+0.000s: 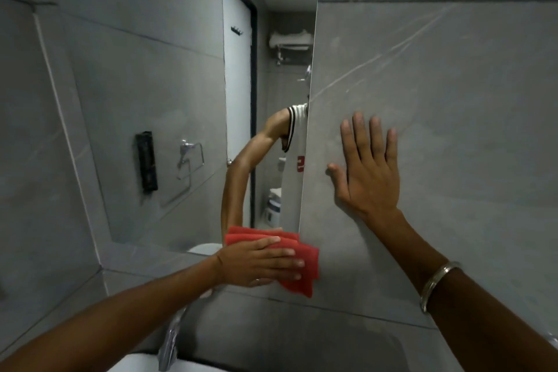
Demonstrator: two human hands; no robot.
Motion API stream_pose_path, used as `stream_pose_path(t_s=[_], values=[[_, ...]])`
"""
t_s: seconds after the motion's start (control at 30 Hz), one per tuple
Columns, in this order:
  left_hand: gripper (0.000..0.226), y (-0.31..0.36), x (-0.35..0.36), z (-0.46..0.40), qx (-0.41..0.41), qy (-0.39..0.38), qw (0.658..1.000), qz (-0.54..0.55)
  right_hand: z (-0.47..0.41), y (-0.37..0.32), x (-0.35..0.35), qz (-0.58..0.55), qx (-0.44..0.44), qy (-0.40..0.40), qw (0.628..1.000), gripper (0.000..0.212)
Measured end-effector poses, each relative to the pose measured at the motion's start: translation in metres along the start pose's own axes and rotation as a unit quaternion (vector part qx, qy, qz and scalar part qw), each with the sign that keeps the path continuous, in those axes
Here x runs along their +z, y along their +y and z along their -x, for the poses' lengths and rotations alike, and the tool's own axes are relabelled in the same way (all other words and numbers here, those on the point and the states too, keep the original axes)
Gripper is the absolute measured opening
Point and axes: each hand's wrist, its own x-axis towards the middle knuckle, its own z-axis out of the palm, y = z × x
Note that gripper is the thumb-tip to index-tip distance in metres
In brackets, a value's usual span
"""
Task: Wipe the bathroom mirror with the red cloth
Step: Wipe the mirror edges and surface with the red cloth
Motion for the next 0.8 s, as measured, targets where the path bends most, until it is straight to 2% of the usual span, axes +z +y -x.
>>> stream_pose_path(t_s=[0.13, 0.23, 0.4, 0.57, 0.67, 0.8], values=[[0.053, -0.052, -0.017, -0.016, -0.041, 0.014, 0.999, 0.016, -0.005, -0.001, -0.014, -0.037, -0.009, -0.007, 0.999, 0.074], [0.055, -0.13, -0.043, -0.041, -0.087, 0.043, 0.995, 0.006, -0.03, 0.007, -0.026, -0.065, -0.021, 0.026, 0.997, 0.073], [0.061, -0.266, -0.1, -0.076, -0.136, 0.063, 0.988, -0.038, -0.095, 0.012, -0.048, -0.101, 0.014, 0.059, 0.993, 0.071], [0.063, -0.377, -0.152, -0.111, -0.25, 0.057, 0.962, -0.089, -0.15, 0.001, -0.055, -0.123, 0.027, 0.053, 0.991, 0.071], [0.062, -0.412, -0.168, -0.125, -0.334, 0.075, 0.936, -0.082, -0.173, -0.013, -0.052, -0.117, 0.045, 0.035, 0.991, 0.071], [0.063, -0.417, -0.162, -0.127, -0.403, 0.104, 0.907, -0.07, -0.175, -0.032, -0.036, -0.051, 0.06, 0.002, 0.997, 0.078]])
